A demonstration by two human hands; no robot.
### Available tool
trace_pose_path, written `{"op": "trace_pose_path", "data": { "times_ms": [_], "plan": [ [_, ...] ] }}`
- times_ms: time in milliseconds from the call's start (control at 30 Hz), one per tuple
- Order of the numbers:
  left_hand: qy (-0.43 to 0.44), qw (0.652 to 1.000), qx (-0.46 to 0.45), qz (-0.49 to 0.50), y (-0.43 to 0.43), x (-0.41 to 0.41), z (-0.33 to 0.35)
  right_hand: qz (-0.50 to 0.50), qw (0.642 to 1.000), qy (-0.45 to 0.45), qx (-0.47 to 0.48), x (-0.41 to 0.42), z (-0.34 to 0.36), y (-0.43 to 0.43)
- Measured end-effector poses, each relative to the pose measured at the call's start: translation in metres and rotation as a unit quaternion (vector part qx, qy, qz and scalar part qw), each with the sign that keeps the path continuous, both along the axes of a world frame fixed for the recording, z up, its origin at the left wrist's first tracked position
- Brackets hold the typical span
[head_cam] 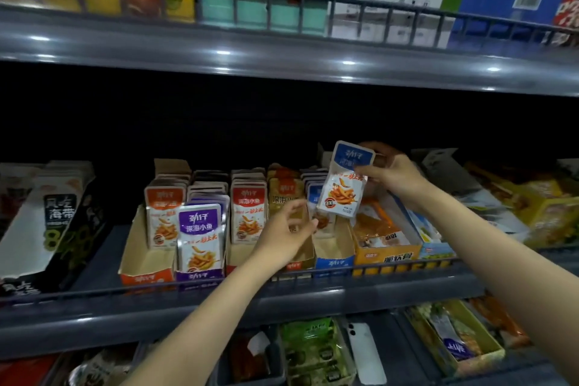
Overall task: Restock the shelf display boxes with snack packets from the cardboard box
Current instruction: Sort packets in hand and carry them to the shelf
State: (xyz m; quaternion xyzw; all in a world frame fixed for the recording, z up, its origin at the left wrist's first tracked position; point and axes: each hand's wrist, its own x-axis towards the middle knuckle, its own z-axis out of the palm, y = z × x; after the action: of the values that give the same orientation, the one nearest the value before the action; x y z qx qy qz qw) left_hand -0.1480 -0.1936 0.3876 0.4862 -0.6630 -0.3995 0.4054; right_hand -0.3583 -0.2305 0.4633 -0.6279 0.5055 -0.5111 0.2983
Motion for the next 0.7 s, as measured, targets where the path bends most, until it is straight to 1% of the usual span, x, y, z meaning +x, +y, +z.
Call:
{"op": "trace_pose_path", "data": {
  "times_ms": [133,267,367,433,500,633,700],
  "plan": [
    [-0.067,0.998,-0.009,-0.004,-0.008,-0.01,-0.005,0.007,0.999,0.052,-0.01,-0.001,-0.018,-0.019],
    [-0.091,0.995,-0.022,-0.017,-0.011,-0.016,-0.011,0.029,0.994,0.106,0.002,0.009,-0.032,-0.036],
    [-0.097,0.995,-0.013,-0.022,-0.013,-0.017,-0.019,0.027,0.984,0.174,0.021,0.011,-0.047,-0.045],
    [-0.1,0.995,-0.011,-0.023,-0.014,-0.017,-0.022,0.023,0.973,0.23,-0.003,0.012,-0.057,-0.048],
    [-0.102,0.994,-0.011,-0.022,-0.016,-0.017,-0.023,0.03,0.965,0.26,-0.034,0.012,-0.064,-0.05],
    [-0.109,0.994,-0.013,-0.016,-0.018,-0.018,-0.026,0.05,0.949,0.299,-0.087,0.011,-0.071,-0.052],
    [-0.107,0.994,-0.01,-0.011,-0.018,-0.019,-0.027,0.052,0.948,0.297,-0.098,0.008,-0.075,-0.053]
  ]
}}
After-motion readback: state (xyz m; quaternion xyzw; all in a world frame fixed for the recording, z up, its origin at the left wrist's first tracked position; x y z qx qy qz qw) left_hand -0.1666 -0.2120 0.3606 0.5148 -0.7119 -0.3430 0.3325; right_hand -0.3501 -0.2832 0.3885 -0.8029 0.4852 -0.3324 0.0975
